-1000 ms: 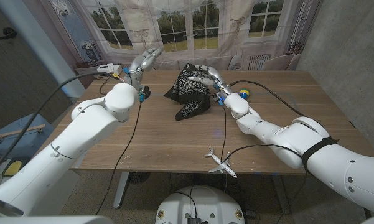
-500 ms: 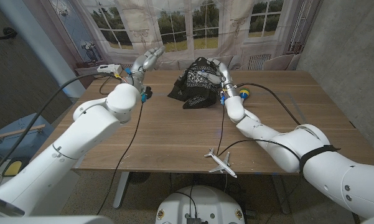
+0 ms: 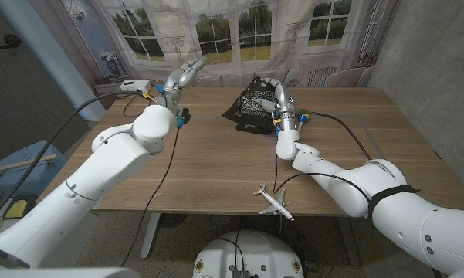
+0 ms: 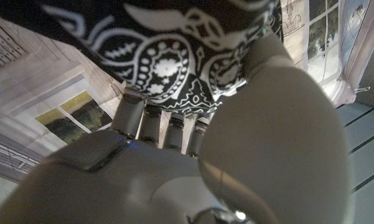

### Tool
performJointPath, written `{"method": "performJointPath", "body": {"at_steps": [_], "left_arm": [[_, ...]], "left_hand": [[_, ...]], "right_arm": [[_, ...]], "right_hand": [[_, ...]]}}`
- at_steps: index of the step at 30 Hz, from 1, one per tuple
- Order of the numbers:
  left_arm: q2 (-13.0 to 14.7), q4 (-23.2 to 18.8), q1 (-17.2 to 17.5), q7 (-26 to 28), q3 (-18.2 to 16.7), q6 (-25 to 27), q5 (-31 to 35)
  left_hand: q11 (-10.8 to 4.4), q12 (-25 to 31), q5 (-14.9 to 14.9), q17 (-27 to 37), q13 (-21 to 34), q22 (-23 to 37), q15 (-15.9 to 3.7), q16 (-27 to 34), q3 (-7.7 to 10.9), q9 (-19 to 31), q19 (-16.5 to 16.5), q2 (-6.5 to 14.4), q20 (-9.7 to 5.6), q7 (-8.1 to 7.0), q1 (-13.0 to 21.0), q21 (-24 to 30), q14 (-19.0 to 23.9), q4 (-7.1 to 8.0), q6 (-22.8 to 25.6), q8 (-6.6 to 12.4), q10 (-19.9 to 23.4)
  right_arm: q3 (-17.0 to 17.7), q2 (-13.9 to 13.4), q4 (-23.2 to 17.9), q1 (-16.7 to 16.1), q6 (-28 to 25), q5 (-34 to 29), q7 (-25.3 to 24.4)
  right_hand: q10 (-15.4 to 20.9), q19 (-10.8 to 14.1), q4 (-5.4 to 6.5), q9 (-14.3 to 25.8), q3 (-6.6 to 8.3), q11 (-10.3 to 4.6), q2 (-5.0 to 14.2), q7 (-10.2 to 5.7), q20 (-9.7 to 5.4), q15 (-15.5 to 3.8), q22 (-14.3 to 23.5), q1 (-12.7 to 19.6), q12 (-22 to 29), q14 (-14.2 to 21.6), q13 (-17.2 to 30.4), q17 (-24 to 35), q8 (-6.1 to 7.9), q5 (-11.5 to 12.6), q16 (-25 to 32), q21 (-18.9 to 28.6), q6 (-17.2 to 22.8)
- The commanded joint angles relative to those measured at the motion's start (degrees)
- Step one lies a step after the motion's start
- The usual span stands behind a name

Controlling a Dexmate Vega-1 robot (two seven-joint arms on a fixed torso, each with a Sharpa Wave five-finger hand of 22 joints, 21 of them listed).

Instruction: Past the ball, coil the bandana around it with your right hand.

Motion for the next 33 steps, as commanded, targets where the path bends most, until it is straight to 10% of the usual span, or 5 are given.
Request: {"method": "performJointPath", "body": {"at_steps": [1, 20, 29, 33], "left_arm": [[0.77, -0.68, 2.8, -0.67, -1.94, -3.0, -0.24], [1.38, 0.86, 4.35, -2.58, -3.67, -7.33, -0.97], [1.73, 1.23, 4.97, -3.03, -4.52, -8.39, -1.18], [1.9, 1.51, 5.1, -3.38, -4.81, -8.81, -1.33]], "left_hand": [[0.14, 0.25, -0.26, 0.05, -0.08, 0.19, -0.02, 0.14, 0.1, 0.16, -1.67, 0.12, -0.01, 0.24, -0.72, -0.13, -0.43, -0.49, 0.13, 0.27, -0.21], [0.08, 0.34, -0.29, 0.02, -0.15, 0.23, -0.08, 0.15, 0.09, 0.16, -1.7, 0.18, -0.02, 0.42, -1.12, -0.36, -0.66, -0.52, 0.42, 0.33, -0.19], [0.06, 0.39, -0.28, 0.01, -0.18, 0.25, -0.16, 0.2, 0.12, 0.16, -1.64, 0.24, -0.03, 0.47, -1.24, -0.43, -0.61, -0.56, 0.62, 0.39, -0.15], [-0.02, 0.44, -0.27, -0.01, -0.19, 0.26, -0.17, 0.21, 0.16, 0.16, -1.6, 0.28, -0.03, 0.54, -1.28, -0.47, -0.62, -0.59, 0.75, 0.41, -0.07]], "right_arm": [[-14.68, -3.81, 1.85, 2.94, -14.45, -8.59, -6.11], [-50.2, -10.16, 3.36, 13.63, -17.46, -0.86, -5.4], [-54.59, -19.79, -16.93, 13.61, -21.95, 4.43, 16.18], [-54.27, -21.7, -21.69, 13.62, -22.89, 6.19, 24.85]], "right_hand": [[1.87, -12.98, -1.12, 0.14, 0.63, -2.72, 20.11, 0.45, -17.19, -25.06, -0.33, 21.87, 0.04, 17.02, -0.16, 0.5, 0.43, 0.2, 0.02, 0.34, 1.32], [1.06, -14.9, 0.1, -0.11, -0.66, -3.2, 20.38, 0.99, -17.0, -24.88, -1.27, 23.1, -0.8, 16.07, -0.66, 0.04, 1.06, 0.28, -0.87, 0.97, 4.22], [-0.66, -17.44, 2.0, -1.18, -3.04, -1.7, 21.77, 2.36, -15.73, -25.47, -1.87, 20.15, -2.28, 12.83, -1.58, -0.56, -1.73, 0.23, -2.53, 3.23, 2.09], [-2.83, -21.53, 7.03, -2.99, -6.15, -0.86, 22.3, 1.82, -13.9, -24.64, -7.07, 8.11, -5.35, 5.67, -3.82, -4.23, -5.25, 0.26, -8.38, 2.51, 0.32]]}}
